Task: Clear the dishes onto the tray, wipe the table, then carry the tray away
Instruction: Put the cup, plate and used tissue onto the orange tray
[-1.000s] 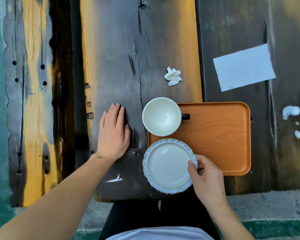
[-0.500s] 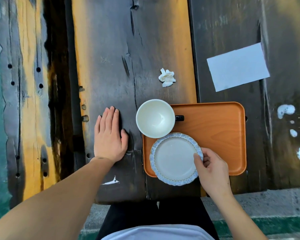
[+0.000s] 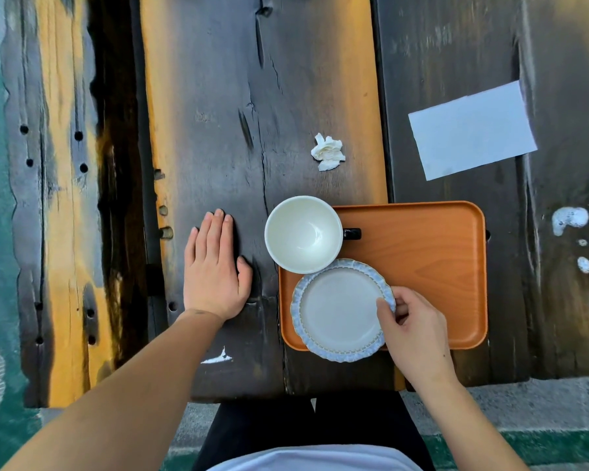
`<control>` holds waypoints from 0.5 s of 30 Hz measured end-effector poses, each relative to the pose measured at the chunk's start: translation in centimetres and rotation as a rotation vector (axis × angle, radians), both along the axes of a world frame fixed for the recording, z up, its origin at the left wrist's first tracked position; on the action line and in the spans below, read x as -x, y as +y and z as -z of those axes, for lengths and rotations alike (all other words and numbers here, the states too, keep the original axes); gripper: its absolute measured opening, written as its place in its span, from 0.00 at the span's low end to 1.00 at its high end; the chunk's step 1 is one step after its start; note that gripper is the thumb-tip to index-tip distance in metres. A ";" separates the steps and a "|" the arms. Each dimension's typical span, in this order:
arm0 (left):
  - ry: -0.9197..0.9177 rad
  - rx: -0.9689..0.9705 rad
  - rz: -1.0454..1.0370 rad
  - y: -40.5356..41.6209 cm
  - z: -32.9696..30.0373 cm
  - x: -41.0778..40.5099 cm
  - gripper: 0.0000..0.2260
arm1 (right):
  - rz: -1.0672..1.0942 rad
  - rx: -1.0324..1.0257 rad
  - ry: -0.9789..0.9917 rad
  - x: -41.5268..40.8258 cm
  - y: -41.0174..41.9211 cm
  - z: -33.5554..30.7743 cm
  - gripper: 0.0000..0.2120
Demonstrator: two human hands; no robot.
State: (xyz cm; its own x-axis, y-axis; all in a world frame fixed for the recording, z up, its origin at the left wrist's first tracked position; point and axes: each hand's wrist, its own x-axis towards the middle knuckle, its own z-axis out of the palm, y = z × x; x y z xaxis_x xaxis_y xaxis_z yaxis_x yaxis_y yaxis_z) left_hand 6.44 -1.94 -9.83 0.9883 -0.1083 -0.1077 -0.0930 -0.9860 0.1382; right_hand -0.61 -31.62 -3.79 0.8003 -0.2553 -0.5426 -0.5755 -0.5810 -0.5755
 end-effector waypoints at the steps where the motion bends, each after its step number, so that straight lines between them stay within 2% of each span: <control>1: 0.002 -0.001 -0.001 0.0 0.0 0.0 0.31 | -0.022 0.023 0.001 -0.2 0.0 -0.1 0.04; 4: 0.005 -0.003 -0.002 -0.1 -0.1 -0.1 0.31 | -0.091 0.075 0.017 -0.8 -0.3 -0.8 0.01; 7: 0.020 -0.003 -0.005 -0.1 -0.1 -0.1 0.31 | -0.064 0.032 0.095 -2.1 -1.3 -2.0 0.00; 9: 0.027 -0.006 -0.005 0.0 -0.2 -0.1 0.31 | -0.044 0.039 0.098 -3.7 -2.0 -2.7 0.04; 13: 0.035 -0.014 -0.008 0.1 -0.2 -0.1 0.31 | -0.039 0.106 -0.129 -9.3 -1.7 -2.9 0.07; 15: 0.041 -0.010 -0.009 0.1 -0.2 -0.1 0.31 | -0.116 0.106 -0.233 -13.3 -0.5 -2.5 0.08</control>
